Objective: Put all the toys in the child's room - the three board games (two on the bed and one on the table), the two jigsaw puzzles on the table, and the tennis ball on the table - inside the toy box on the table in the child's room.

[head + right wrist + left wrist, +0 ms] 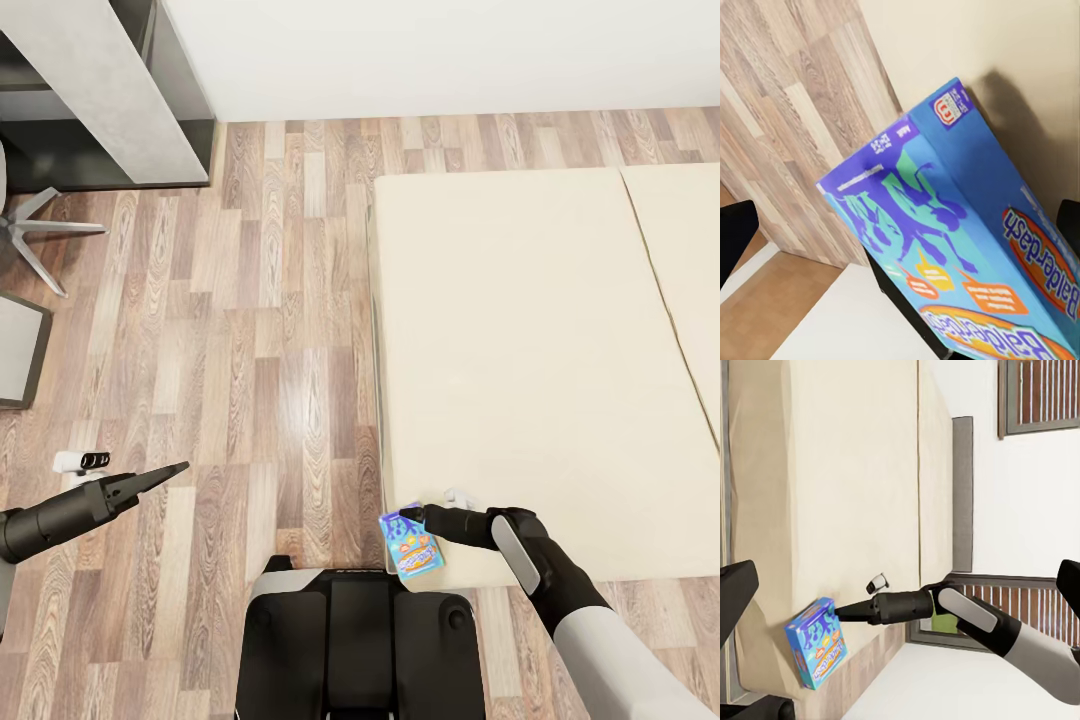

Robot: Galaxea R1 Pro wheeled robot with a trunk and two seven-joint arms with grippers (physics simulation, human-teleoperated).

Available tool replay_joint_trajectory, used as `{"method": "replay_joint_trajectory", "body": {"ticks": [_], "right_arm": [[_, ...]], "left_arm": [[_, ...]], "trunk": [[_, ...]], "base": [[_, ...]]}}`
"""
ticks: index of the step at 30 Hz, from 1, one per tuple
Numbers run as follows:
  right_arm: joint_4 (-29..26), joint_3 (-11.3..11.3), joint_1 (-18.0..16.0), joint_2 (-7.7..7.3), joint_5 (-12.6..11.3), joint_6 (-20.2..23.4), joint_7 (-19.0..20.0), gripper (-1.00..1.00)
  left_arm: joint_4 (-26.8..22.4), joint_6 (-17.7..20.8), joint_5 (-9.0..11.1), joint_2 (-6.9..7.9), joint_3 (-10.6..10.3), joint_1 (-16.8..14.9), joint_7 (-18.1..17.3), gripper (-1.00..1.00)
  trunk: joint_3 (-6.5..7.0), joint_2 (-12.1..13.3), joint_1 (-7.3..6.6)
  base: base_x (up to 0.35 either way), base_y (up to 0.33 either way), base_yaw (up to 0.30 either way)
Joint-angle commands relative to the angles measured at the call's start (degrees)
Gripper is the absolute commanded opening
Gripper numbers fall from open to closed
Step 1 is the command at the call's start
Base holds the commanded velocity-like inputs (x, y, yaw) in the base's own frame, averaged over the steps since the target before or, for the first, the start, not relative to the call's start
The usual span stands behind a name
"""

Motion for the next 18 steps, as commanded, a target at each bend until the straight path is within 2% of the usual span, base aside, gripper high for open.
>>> {"method": "replay_joint_trajectory", "body": {"ticks": [1, 18], "right_arm": [[-0.05, 0.11, -0.02, -0.06, 0.02, 0.17, 0.10, 1.00], [-0.03, 0.04, -0.02, -0.08, -0.07, 0.17, 0.10, 1.00]], "left_arm": [[-0.04, 0.61, -0.08, 0.00, 0.02, -0.01, -0.26, 1.00], [-0.02, 0.61, -0.07, -0.02, 0.01, -0.01, -0.26, 1.00]], "trunk": [[-0.06, -0.09, 0.03], [-0.06, -0.09, 0.03]], "base": [[0.000, 0.000, 0.000], [0.000, 0.000, 0.000]]}}
